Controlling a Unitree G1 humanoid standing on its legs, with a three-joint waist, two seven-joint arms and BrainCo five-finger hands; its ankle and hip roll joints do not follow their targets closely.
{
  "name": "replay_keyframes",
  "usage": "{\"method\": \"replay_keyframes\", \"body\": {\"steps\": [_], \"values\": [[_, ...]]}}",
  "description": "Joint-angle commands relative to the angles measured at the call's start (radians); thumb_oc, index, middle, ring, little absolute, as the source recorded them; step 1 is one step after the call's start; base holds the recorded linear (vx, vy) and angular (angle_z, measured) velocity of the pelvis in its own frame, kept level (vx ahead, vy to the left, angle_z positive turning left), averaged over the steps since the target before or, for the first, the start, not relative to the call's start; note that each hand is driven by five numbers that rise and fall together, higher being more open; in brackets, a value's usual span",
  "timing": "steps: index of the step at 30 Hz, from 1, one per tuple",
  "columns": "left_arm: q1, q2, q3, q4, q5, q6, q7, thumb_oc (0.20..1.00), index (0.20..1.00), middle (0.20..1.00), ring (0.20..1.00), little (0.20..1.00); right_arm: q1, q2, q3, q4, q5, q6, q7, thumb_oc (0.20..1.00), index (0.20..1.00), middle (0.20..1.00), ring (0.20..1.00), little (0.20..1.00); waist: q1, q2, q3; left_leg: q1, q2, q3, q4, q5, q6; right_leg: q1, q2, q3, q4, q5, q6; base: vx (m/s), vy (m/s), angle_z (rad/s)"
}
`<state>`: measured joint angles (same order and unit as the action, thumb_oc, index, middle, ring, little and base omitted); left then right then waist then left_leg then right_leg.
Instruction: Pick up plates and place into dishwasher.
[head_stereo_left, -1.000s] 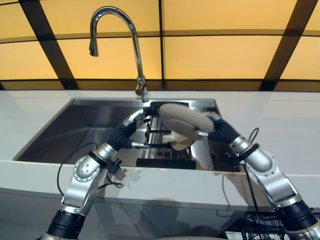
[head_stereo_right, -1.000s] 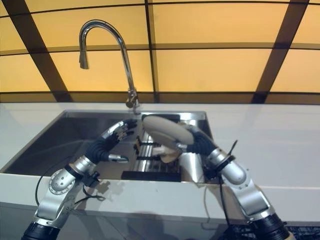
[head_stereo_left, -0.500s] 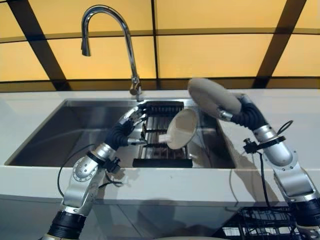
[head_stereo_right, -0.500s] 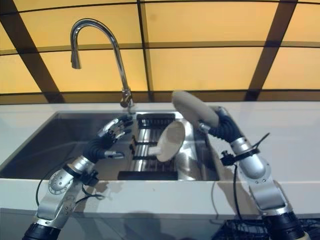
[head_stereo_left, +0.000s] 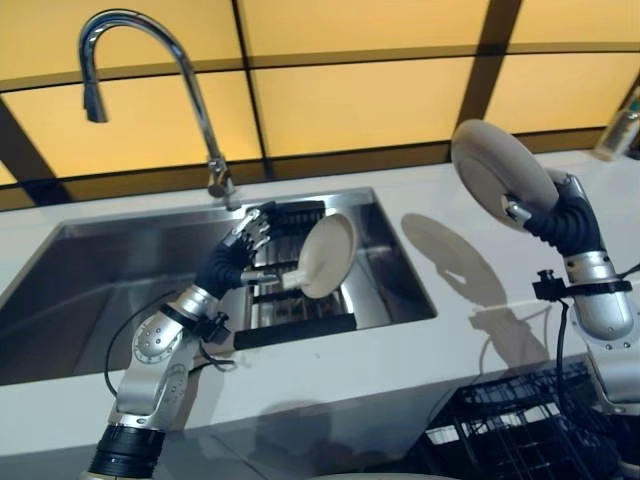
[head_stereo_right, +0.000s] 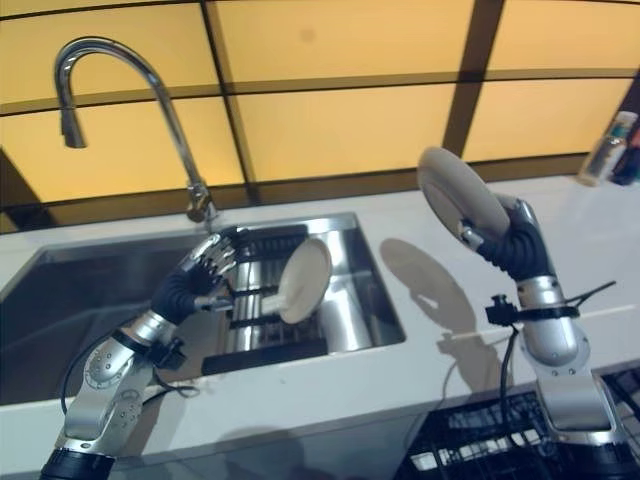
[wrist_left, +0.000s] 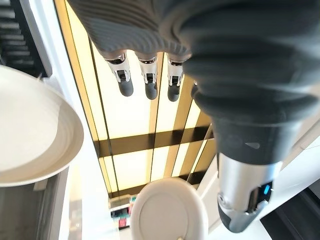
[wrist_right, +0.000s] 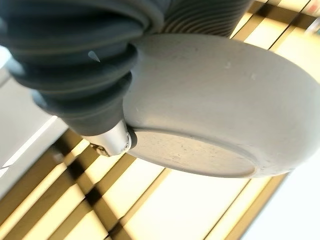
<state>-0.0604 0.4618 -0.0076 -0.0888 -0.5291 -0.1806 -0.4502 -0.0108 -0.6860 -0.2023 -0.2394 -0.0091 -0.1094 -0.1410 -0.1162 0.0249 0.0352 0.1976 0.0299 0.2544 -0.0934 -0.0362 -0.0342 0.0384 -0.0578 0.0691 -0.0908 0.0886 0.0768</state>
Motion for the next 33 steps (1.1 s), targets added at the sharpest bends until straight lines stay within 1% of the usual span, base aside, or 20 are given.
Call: {"method": "replay_keyframes", "body": {"steps": [1,5,7,8,12,16,20,24,29,31,32,33], "values": [[-0.045,0.050,0.051,0.040,-0.047,-0.022,0.010,1.000,1.000,1.000,1.000,1.000,-0.017,-0.021,-0.111,0.033,-0.006,-0.026,-0.050,0.200,0.200,0.200,0.200,0.200,-0.019,-0.022,-0.029,-0.025,-0.043,-0.021,0.022,-0.123,0.079,-0.054,-0.037,-0.017,0.059,-0.072,0.083,0.00,-0.001,-0.27],[-0.045,0.048,0.061,0.057,-0.048,-0.027,0.021,1.000,1.000,1.000,1.000,1.000,0.020,-0.014,-0.142,0.047,0.036,-0.023,-0.049,0.200,0.200,0.200,0.200,0.200,-0.048,-0.021,-0.018,-0.027,-0.049,0.002,0.041,-0.137,0.093,-0.085,-0.033,0.014,0.090,-0.071,0.089,0.01,-0.014,-0.19],[-0.046,0.046,0.061,0.063,-0.047,-0.028,0.024,1.000,1.000,1.000,1.000,1.000,0.031,-0.009,-0.150,0.050,0.050,-0.023,-0.049,0.200,0.200,0.200,0.200,0.200,-0.056,-0.020,-0.016,-0.027,-0.052,0.010,0.049,-0.145,0.097,-0.095,-0.032,0.024,0.096,-0.067,0.091,0.03,-0.029,-0.22],[-0.047,0.041,0.060,0.070,-0.040,-0.029,0.025,1.000,1.000,1.000,1.000,1.000,0.040,-0.002,-0.153,0.055,0.053,-0.025,-0.051,0.200,0.200,0.200,0.200,0.200,-0.066,-0.018,-0.010,-0.024,-0.054,0.014,0.059,-0.156,0.103,-0.097,-0.033,0.029,0.103,-0.069,0.094,0.04,-0.037,-0.24],[-0.037,0.042,0.067,0.072,-0.028,-0.022,0.022,1.000,1.000,1.000,1.000,1.000,0.061,0.005,-0.168,0.056,0.067,-0.018,-0.047,0.200,0.200,0.200,0.200,0.200,-0.083,-0.016,0.001,-0.031,-0.056,0.033,0.098,-0.179,0.114,-0.116,-0.033,0.046,0.125,-0.067,0.097,0.03,-0.059,-0.28],[-0.021,0.046,0.078,0.072,-0.013,-0.021,0.010,1.000,1.000,1.000,1.000,1.000,0.080,0.030,-0.178,0.065,0.078,-0.036,-0.041,0.200,0.200,0.200,0.200,0.200,-0.097,-0.008,0.016,-0.045,-0.057,0.051,0.153,-0.205,0.123,-0.133,-0.031,0.060,0.155,-0.073,0.095,0.03,-0.068,-0.11],[0.000,0.059,0.092,0.071,-0.017,-0.019,-0.006,1.000,1.000,1.000,1.000,1.000,0.112,0.039,-0.193,0.065,0.102,-0.035,-0.029,0.200,0.200,0.200,0.200,0.200,-0.110,0.001,0.025,-0.055,-0.057,0.059,0.193,-0.219,0.127,-0.143,-0.030,0.075,0.173,-0.074,0.093,0.05,-0.059,-0.17],[0.017,0.053,0.101,0.072,-0.016,-0.028,-0.001,1.000,1.000,1.000,1.000,1.000,0.143,0.053,-0.206,0.071,0.120,-0.047,-0.021,0.200,0.200,0.200,0.200,0.200,-0.127,0.017,0.044,-0.063,-0.058,0.064,0.225,-0.232,0.130,-0.162,-0.036,0.076,0.210,-0.076,0.091,0.06,-0.024,-0.01],[0.044,0.049,0.107,0.081,-0.018,-0.045,0.004,1.000,1.000,1.000,1.000,1.000,0.155,0.071,-0.224,0.093,0.141,-0.049,-0.069,0.200,0.200,0.200,0.200,0.200,-0.140,0.041,0.062,-0.071,-0.055,0.075,0.251,-0.238,0.128,-0.171,-0.039,0.070,0.229,-0.089,0.089,0.04,0.000,-0.08],[0.072,0.045,0.115,0.076,-0.024,-0.053,0.011,1.000,1.000,1.000,1.000,1.000,0.173,0.080,-0.249,0.102,0.151,-0.055,-0.091,0.200,0.200,0.200,0.200,0.200,-0.152,0.060,0.072,-0.069,-0.056,0.082,0.255,-0.239,0.127,-0.171,-0.041,0.068,0.232,-0.093,0.089,0.07,0.036,-0.11],[0.077,0.044,0.117,0.074,-0.026,-0.053,0.012,1.000,1.000,1.000,1.000,1.000,0.176,0.080,-0.253,0.103,0.152,-0.056,-0.095,0.200,0.200,0.200,0.200,0.200,-0.153,0.064,0.072,-0.069,-0.057,0.083,0.254,-0.239,0.127,-0.171,-0.041,0.068,0.232,-0.094,0.089,0.13,0.107,-0.13],[0.085,0.044,0.122,0.074,-0.036,-0.054,0.016,1.000,1.000,1.000,1.000,1.000,0.188,0.085,-0.265,0.107,0.152,-0.060,-0.105,0.200,0.200,0.200,0.200,0.200,-0.159,0.082,0.072,-0.059,-0.061,0.072,0.252,-0.260,0.130,-0.164,-0.041,0.067,0.233,-0.116,0.096,0.12,0.099,-0.11]]}}
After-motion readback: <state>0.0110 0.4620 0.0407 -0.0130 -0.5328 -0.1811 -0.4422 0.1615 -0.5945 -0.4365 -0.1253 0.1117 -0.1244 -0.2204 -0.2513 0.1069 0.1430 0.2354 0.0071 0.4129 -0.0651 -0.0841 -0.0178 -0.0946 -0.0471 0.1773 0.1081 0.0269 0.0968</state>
